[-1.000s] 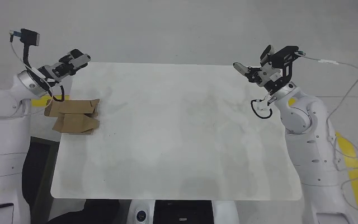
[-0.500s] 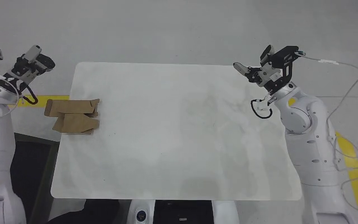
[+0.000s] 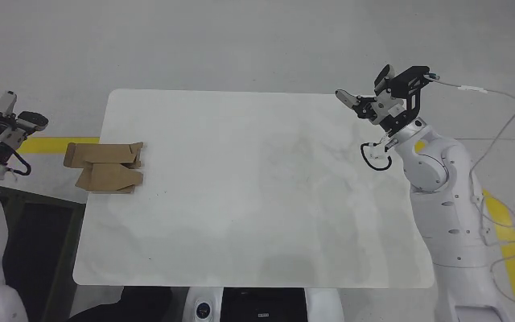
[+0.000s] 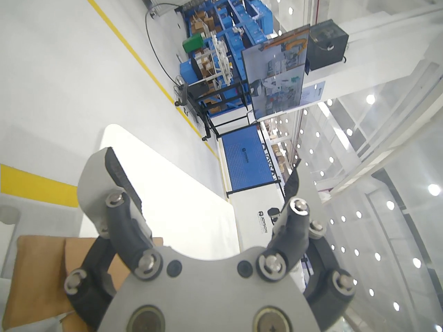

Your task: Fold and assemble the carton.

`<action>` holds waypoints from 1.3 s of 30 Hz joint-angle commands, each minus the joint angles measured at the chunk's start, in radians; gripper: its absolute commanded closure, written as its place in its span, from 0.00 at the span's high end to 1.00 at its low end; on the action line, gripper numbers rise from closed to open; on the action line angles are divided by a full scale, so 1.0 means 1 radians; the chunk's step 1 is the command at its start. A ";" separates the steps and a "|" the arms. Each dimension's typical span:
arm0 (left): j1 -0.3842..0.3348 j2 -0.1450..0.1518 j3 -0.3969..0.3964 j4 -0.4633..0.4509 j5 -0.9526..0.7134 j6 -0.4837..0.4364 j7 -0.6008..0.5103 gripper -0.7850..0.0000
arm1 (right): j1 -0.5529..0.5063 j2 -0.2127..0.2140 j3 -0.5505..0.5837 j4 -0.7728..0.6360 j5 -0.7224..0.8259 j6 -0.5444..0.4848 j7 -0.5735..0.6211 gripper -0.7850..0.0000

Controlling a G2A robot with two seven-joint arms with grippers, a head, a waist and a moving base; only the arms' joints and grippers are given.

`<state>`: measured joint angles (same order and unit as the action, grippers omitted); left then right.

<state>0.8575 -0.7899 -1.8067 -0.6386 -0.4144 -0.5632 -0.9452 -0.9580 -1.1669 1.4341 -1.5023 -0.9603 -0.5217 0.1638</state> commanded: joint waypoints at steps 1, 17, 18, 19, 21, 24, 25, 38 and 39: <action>0.018 0.003 -0.008 0.018 0.006 -0.005 0.023 1.00 | 0.000 0.000 0.000 0.000 0.000 0.000 0.000 1.00; 0.149 0.003 0.037 0.026 0.160 0.013 0.154 1.00 | 0.000 0.000 0.000 0.000 0.000 0.000 0.000 1.00; 0.153 0.001 0.043 0.024 0.167 0.016 0.166 1.00 | 0.000 0.000 0.000 0.000 0.000 0.000 0.000 1.00; 0.158 -0.001 0.050 0.024 0.170 0.022 0.171 1.00 | 0.000 0.000 0.000 0.000 0.000 0.000 0.000 1.00; 0.165 -0.005 0.066 0.021 0.195 0.021 0.193 1.00 | 0.000 0.000 0.000 0.000 0.000 0.000 0.000 1.00; 0.170 -0.014 0.097 0.013 0.216 0.023 0.200 1.00 | 0.000 0.000 0.000 0.000 0.000 0.000 0.000 1.00; 0.170 -0.016 0.106 0.011 0.231 0.019 0.208 1.00 | 0.000 0.000 0.000 0.000 0.000 0.000 0.000 1.00; 0.125 -0.021 0.136 0.058 0.211 0.027 0.116 0.00 | 0.000 0.000 0.000 0.000 0.000 0.000 0.000 1.00; 0.121 -0.021 0.134 0.066 0.207 0.027 0.115 0.00 | 0.000 0.000 0.000 0.000 0.000 0.000 0.000 1.00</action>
<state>0.9828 -0.8111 -1.6710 -0.5818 -0.2019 -0.5377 -0.8287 -0.9580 -1.1669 1.4341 -1.5023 -0.9603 -0.5217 0.1638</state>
